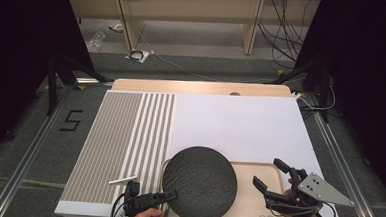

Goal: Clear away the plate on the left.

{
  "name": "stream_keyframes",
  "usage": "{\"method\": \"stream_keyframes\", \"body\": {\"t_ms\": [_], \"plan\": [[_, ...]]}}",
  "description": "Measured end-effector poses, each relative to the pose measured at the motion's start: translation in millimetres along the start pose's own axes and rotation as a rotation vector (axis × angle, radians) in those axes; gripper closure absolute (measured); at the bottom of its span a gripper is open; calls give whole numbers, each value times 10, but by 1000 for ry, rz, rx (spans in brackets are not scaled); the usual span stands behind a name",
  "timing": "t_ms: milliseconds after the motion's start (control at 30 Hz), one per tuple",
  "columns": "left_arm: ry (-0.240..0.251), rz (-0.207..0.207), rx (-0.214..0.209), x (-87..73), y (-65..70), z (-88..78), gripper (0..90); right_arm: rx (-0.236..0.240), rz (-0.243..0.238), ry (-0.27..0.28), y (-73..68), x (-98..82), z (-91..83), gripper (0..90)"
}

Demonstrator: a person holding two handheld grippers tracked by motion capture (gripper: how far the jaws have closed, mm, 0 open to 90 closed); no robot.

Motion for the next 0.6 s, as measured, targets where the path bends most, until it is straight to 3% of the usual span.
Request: {"method": "stream_keyframes", "body": {"t_ms": [600], "plan": [[-84, 15, 20, -151, 24, 237, 851, -4, 0, -10, 8, 0, -15, 174]]}}
Point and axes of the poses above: each handheld gripper's, and its own axes: z roughly forward along the jaws, x roughly out of its top, y roughly to its right, the point moved 5 cm from there along z, roughly forward along the jaws, and after that the axes turned 3 degrees about -y, right-handed, at the moved point
